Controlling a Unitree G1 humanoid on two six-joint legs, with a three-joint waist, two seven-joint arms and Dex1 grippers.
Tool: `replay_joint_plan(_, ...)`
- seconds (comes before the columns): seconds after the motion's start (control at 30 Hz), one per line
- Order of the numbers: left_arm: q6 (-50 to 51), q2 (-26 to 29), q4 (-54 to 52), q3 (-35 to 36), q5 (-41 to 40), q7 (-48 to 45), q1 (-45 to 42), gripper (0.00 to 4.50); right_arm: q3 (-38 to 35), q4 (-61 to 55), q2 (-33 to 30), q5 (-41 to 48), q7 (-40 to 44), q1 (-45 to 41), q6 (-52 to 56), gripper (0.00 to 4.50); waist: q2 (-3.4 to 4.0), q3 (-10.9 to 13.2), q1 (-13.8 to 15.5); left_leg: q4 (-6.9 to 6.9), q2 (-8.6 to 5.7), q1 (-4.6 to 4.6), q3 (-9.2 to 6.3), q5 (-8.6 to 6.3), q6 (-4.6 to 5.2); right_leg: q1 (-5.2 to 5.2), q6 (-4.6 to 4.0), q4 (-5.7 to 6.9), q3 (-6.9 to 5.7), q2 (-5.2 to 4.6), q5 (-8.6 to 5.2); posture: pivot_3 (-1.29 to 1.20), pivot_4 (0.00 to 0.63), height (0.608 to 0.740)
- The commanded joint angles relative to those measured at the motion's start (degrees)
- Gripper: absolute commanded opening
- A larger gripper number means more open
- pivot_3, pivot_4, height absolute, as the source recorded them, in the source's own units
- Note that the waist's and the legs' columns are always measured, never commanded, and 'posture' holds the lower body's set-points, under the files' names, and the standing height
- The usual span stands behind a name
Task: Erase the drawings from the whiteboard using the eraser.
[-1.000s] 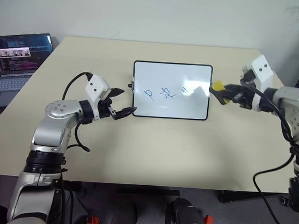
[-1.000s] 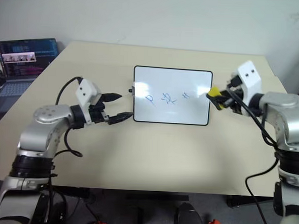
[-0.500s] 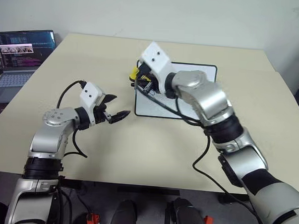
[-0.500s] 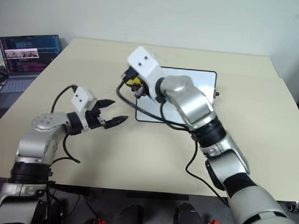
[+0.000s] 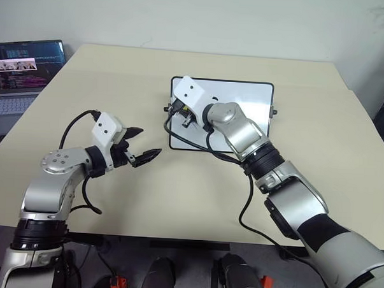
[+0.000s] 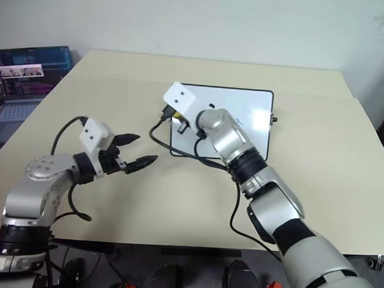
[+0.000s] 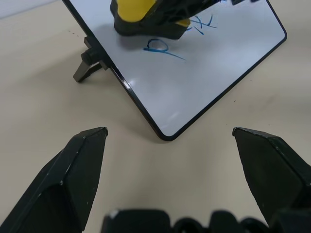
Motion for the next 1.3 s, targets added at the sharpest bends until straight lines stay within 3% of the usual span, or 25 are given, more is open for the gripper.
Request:
replay_joint_plan(0.03,0.3,0.8,-2.9,1.9,-1.1,0.7,0.3,4.5,-0.9,1.8,0.3,-2.3,-1.5,-1.9,-3.5,0.86,0.0,0.0,0.0,0.0,0.0,0.0,0.0,0.0,0.0,0.0,0.0,0.0,0.0,0.0,0.0,0.0,0.15,0.74)
replay_joint_plan(1.03,1.5,0.9,-4.7,2.0,-4.0,1.4,0.0,4.5,-4.6,15.5,-0.7,-6.8,-4.6,-6.2,-6.2,0.86,0.0,0.0,0.1,0.06,-0.01,0.05,-0.1,0.01,0.0,0.08,0.0,0.07,-0.06,0.01,0.01,0.0,0.15,0.74)
replay_joint_plan(1.3,1.4,1.2,-4.4,1.8,-4.3,1.2,-0.5,4.5,-1.7,18.4,1.2,-8.6,-0.8,-2.1,-6.2,0.86,-0.02,0.0,0.1,0.06,-0.01,0.11,-0.11,0.01,0.0,0.15,0.0,0.07,-0.07,0.01,0.01,0.0,0.15,0.74)
